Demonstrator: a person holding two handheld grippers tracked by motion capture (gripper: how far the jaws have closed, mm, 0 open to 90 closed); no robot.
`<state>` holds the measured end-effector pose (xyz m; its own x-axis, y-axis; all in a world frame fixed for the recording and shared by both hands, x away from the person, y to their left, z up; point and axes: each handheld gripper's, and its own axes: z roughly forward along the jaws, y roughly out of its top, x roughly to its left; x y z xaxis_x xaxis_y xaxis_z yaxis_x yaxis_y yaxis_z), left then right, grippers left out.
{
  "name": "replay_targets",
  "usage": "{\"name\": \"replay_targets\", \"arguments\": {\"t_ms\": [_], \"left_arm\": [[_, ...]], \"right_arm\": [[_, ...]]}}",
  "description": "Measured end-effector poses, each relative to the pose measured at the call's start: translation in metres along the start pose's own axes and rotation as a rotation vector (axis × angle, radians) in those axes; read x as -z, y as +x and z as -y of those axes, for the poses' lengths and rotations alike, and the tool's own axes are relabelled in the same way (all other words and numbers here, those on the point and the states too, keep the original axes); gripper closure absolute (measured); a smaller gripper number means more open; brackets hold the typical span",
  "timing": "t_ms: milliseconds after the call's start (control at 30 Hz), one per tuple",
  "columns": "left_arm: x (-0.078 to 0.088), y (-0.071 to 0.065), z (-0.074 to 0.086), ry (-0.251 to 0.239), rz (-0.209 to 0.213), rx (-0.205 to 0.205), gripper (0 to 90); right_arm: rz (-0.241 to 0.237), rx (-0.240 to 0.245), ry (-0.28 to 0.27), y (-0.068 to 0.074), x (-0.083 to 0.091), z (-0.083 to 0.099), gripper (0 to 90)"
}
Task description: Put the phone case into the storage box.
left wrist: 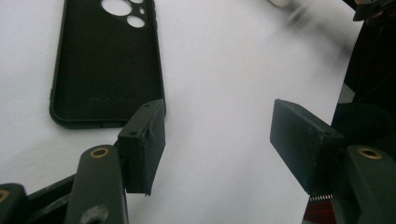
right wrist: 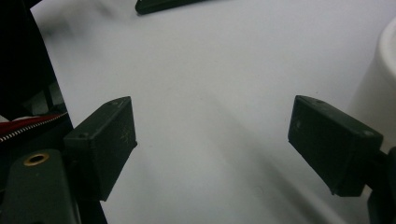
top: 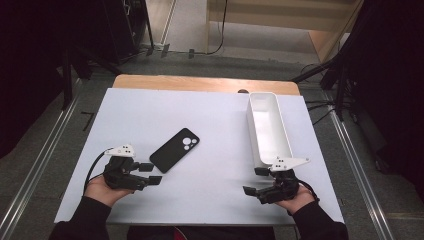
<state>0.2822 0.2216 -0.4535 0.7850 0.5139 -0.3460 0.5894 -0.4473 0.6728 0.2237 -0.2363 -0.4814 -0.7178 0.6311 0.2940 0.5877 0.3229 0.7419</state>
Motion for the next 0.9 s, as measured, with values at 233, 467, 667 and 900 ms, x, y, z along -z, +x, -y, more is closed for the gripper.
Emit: {"name": "replay_targets", "arguments": {"t_ms": [233,467,667,900], "left_arm": [[0.002,0.006,-0.006,-0.041,-0.049,0.000,35.0],[-0.004,0.013,-0.014,-0.034,-0.065,0.006,34.9],[-0.010,0.018,-0.022,-0.048,-0.083,0.007,34.7],[-0.014,0.021,-0.030,-0.067,-0.130,0.008,34.7]], "right_arm": [[0.002,0.000,0.001,0.000,0.000,0.000,13.4],[0.005,-0.005,-0.002,0.000,0.001,0.001,13.4],[0.010,-0.008,0.000,0.000,0.002,0.002,13.4],[0.011,-0.007,0.000,0.000,0.002,0.003,13.4]]}}
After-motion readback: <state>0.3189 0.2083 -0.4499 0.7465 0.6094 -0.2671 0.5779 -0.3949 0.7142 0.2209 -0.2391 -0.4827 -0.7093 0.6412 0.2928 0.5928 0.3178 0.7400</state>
